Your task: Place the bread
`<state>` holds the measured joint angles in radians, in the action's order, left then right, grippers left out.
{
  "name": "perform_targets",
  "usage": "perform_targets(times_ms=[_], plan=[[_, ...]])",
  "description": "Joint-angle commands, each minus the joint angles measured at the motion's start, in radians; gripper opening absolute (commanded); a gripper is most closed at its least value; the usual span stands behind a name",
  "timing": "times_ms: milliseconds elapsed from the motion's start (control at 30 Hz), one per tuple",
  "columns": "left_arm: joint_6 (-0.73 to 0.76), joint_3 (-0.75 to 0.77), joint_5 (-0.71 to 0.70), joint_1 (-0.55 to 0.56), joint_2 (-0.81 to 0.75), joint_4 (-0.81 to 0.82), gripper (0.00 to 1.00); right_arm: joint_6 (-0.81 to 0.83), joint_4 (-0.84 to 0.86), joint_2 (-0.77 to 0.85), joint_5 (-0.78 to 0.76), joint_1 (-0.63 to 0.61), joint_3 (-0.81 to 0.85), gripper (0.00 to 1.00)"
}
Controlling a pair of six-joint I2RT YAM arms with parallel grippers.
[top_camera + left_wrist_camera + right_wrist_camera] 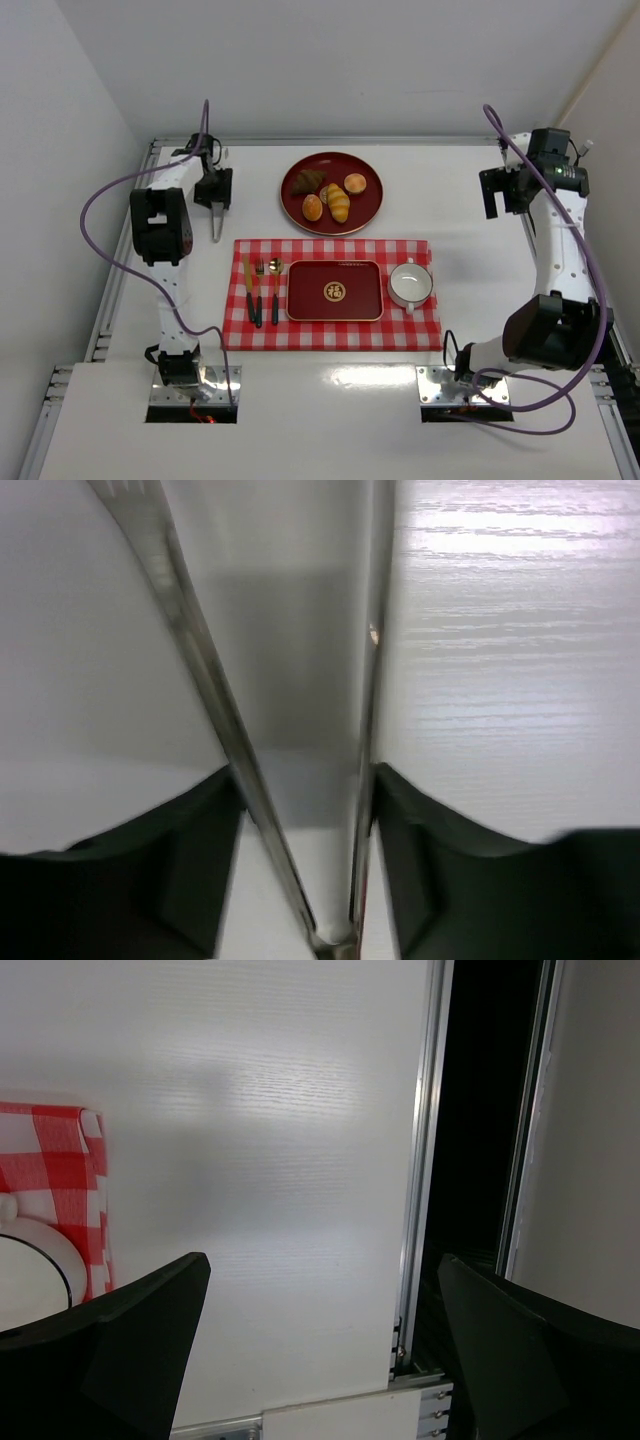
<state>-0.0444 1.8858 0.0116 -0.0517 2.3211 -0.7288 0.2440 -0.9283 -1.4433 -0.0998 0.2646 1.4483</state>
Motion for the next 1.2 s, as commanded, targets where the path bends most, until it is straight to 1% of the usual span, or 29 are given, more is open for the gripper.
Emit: perform_targets(times_ms=[0,33,67,100,133,233,267,367,400,467,500,567,633,733,967,1000,1033,1100,1133,1167], plan=[[0.006,-0.016,0.010,0.003,0.092,-0.090,0.44,0.005,0.005,0.021,0.015,0.008,0.026,0.98],[0.006,-0.007,0.010,0.003,0.102,-0.101,0.34,0.005,0.005,0.021,0.015,0.008,0.026,0.98],[0.017,0.013,0.010,0.003,0.112,-0.128,0.04,0.005,0.005,0.021,0.015,0.008,0.026,0.98],[0.017,0.027,0.001,0.003,0.112,-0.158,0.00,0.005,0.005,0.030,0.015,0.008,0.037,0.98],[0.035,0.038,0.001,0.003,0.112,-0.158,0.00,0.005,0.005,0.031,0.015,0.008,0.037,0.98],[0.101,0.049,0.066,0.003,0.052,-0.178,0.00,0.005,0.005,0.040,0.015,0.008,0.047,0.98],[0.115,0.061,0.108,0.003,0.000,-0.193,0.00,-0.005,0.005,0.040,0.024,0.008,0.047,0.98],[0.158,0.070,0.163,0.003,-0.096,-0.219,0.00,-0.014,0.005,0.063,0.025,0.008,0.047,0.98],[0.170,0.070,0.177,0.003,-0.167,-0.219,0.00,-0.014,0.015,0.063,0.025,0.008,0.047,0.98],[0.210,0.058,0.217,0.003,-0.235,-0.233,0.00,-0.023,0.016,0.086,0.025,0.008,0.038,0.98],[0.227,0.036,0.232,0.012,-0.297,-0.233,0.00,-0.023,0.026,0.098,0.025,0.018,0.038,0.98],[0.270,0.015,0.257,0.021,-0.353,-0.256,0.00,-0.023,0.026,0.112,0.025,0.018,0.027,0.98],[0.300,-0.022,0.246,0.065,-0.425,-0.268,0.00,-0.032,0.035,0.122,0.025,0.018,0.027,0.98],[0.311,-0.074,0.237,0.110,-0.483,-0.279,0.00,-0.043,0.036,0.133,0.034,0.018,0.027,0.98],[0.311,-0.146,0.188,0.176,-0.597,-0.300,0.00,-0.052,0.036,0.162,0.075,0.018,0.018,0.98],[0.311,-0.146,0.177,0.176,-0.608,-0.300,0.02,-0.052,0.036,0.162,0.075,0.018,0.018,0.98],[0.311,-0.160,0.177,0.176,-0.630,-0.300,0.08,-0.052,0.036,0.162,0.075,0.018,0.018,0.98],[0.311,-0.171,0.197,0.176,-0.654,-0.300,0.13,-0.052,0.036,0.172,0.084,0.018,0.018,0.98],[0.311,-0.181,0.197,0.176,-0.676,-0.300,0.21,-0.052,0.036,0.172,0.084,0.018,0.018,0.98],[0.311,-0.182,0.197,0.176,-0.689,-0.300,0.23,-0.061,0.036,0.172,0.074,0.018,0.018,0.98]])
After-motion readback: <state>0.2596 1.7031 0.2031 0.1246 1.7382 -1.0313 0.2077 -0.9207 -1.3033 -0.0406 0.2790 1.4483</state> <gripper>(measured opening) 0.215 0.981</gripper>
